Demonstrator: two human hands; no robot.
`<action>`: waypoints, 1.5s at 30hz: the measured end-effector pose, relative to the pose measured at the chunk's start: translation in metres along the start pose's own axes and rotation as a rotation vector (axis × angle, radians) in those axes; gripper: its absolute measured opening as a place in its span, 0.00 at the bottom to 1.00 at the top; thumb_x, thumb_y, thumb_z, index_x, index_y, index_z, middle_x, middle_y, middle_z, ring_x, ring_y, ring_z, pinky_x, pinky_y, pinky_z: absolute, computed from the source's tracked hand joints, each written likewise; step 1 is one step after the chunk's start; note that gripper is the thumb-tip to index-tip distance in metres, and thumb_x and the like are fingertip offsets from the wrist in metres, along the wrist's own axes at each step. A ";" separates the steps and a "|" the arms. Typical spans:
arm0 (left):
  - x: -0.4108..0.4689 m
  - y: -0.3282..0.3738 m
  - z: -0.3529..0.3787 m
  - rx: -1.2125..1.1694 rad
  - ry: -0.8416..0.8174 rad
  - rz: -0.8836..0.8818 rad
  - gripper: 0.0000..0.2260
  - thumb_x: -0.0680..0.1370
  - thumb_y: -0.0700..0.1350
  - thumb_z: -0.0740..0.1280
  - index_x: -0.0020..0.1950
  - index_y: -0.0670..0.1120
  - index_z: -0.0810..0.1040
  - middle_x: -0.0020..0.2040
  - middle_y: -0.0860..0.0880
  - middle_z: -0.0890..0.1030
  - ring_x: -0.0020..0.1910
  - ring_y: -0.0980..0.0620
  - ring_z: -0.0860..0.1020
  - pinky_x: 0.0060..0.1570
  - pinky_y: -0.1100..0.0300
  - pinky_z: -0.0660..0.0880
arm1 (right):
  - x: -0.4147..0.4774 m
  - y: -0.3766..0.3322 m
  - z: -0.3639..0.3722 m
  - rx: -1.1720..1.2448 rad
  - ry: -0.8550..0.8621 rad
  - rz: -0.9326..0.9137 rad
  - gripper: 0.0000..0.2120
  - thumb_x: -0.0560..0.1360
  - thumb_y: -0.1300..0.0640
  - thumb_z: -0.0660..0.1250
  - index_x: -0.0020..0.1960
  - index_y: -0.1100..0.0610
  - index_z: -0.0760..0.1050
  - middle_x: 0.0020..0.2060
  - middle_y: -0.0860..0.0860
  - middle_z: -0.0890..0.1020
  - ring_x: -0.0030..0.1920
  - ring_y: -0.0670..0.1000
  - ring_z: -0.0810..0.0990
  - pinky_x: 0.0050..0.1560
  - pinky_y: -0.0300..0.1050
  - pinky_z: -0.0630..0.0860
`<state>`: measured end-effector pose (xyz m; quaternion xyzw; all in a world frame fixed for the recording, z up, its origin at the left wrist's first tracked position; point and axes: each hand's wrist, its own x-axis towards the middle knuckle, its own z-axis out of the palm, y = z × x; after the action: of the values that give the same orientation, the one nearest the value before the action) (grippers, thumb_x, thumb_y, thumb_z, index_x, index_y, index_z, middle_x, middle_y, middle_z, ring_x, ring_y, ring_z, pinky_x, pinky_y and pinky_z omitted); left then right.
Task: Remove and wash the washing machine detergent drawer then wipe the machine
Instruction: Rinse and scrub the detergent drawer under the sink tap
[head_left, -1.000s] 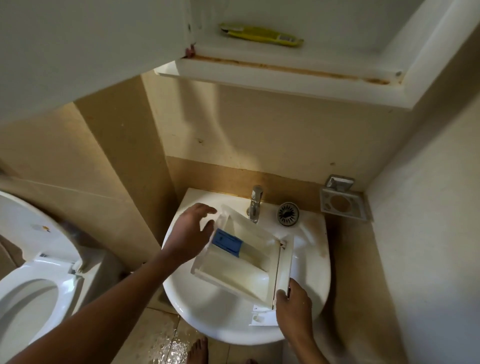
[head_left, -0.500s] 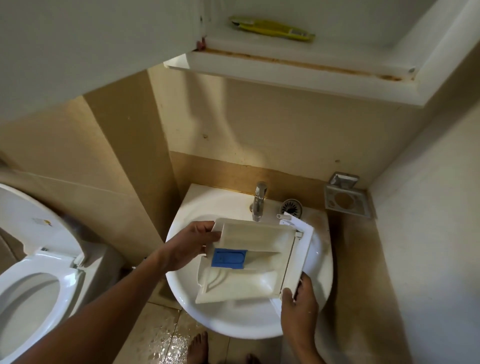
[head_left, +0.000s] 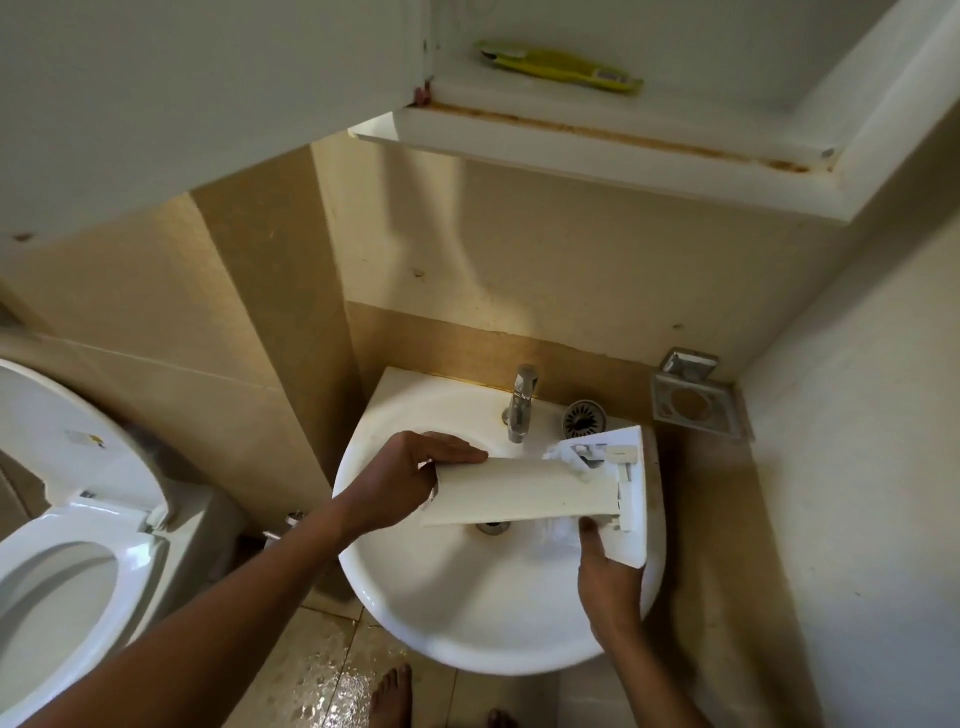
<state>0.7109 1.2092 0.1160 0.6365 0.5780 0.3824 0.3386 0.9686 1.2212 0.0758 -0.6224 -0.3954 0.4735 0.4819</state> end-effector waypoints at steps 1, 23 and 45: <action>-0.002 -0.001 0.003 0.055 0.037 0.049 0.35 0.68 0.19 0.57 0.62 0.49 0.85 0.62 0.54 0.84 0.66 0.64 0.76 0.68 0.65 0.71 | 0.000 0.000 0.001 0.015 0.002 -0.014 0.11 0.77 0.64 0.68 0.54 0.51 0.75 0.45 0.47 0.82 0.47 0.45 0.81 0.52 0.39 0.75; -0.032 -0.009 0.034 -0.211 0.409 -0.509 0.31 0.77 0.37 0.73 0.77 0.47 0.67 0.71 0.51 0.75 0.63 0.48 0.78 0.58 0.51 0.79 | 0.017 0.017 0.001 0.108 0.109 -0.059 0.13 0.76 0.75 0.64 0.47 0.57 0.76 0.35 0.45 0.81 0.36 0.42 0.80 0.36 0.27 0.73; -0.068 -0.002 0.064 -1.273 0.717 -0.916 0.21 0.72 0.37 0.75 0.64 0.41 0.79 0.54 0.39 0.86 0.55 0.37 0.84 0.56 0.38 0.80 | 0.108 0.063 -0.024 -0.702 -0.322 0.109 0.15 0.72 0.62 0.65 0.57 0.54 0.79 0.56 0.55 0.82 0.56 0.59 0.81 0.58 0.58 0.77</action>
<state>0.7633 1.1424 0.0772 -0.1294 0.5254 0.6371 0.5489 1.0195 1.3038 -0.0063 -0.6874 -0.5702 0.4258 0.1453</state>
